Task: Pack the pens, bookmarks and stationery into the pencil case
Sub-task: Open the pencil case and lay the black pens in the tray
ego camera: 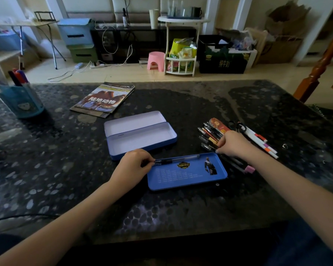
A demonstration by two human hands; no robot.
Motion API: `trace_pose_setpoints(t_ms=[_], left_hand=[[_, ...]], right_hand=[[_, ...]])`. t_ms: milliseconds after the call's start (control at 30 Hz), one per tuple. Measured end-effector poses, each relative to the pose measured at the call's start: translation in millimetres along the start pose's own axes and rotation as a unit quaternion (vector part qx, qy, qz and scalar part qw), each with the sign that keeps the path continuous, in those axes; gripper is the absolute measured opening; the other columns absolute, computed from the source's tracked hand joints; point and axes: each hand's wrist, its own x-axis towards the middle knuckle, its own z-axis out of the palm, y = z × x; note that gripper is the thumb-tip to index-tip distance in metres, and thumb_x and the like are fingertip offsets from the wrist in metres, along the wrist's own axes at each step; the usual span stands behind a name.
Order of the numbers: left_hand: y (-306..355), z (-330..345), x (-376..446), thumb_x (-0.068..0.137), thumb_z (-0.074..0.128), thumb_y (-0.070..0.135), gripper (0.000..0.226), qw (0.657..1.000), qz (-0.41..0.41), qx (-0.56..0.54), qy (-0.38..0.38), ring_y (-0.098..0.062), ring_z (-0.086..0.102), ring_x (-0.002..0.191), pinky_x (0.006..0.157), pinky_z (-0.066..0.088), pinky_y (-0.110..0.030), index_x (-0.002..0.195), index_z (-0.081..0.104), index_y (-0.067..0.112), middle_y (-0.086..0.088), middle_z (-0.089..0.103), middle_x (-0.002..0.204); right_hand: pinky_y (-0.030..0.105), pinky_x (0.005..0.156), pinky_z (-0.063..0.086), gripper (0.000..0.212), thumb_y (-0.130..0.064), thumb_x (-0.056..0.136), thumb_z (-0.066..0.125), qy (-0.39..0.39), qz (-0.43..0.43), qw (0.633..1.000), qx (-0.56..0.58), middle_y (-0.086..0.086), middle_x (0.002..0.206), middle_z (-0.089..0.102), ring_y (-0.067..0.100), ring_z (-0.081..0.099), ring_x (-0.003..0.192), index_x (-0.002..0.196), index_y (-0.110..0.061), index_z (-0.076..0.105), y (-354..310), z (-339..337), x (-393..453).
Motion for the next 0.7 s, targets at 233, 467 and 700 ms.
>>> trace_pose_setpoints(t_ms=[233,467,700], left_hand=[[-0.2,-1.5,1.3,0.081,0.07,0.015,0.009,1.0,-0.01,-0.01,0.001,0.0,0.057,0.075,0.073,0.045,-0.013,0.088,0.074,0.019,0.012,0.065,0.083],[0.9,-3.3,2.1,0.083,0.068,0.015,0.009,1.0,-0.012,-0.02,-0.01,-0.002,0.058,0.079,0.076,0.045,-0.015,0.09,0.073,0.019,0.012,0.064,0.084],[0.6,-3.1,2.1,0.084,0.068,0.017,0.01,0.999,-0.014,-0.017,-0.027,0.001,0.057,0.081,0.074,0.04,-0.008,0.092,0.072,0.022,0.016,0.061,0.085]], right_hand=[[0.014,0.064,0.041,0.018,-0.018,0.082,0.072,-0.02,-0.233,0.967,0.096,-0.015,0.084,0.063,-0.001,0.058,0.08,0.081,-0.033,0.062,-22.3,6.6,-20.1],[0.008,0.065,0.041,0.019,-0.014,0.079,0.076,-0.09,-0.302,0.947,0.058,-0.008,0.088,0.067,0.0,0.06,0.078,0.086,-0.027,0.064,-32.7,36.5,-33.3],[0.013,0.072,0.046,0.013,-0.01,0.08,0.074,-0.034,-0.345,0.934,0.086,-0.007,0.087,0.059,0.003,0.057,0.079,0.083,-0.019,0.065,-32.8,50.9,-38.1]])
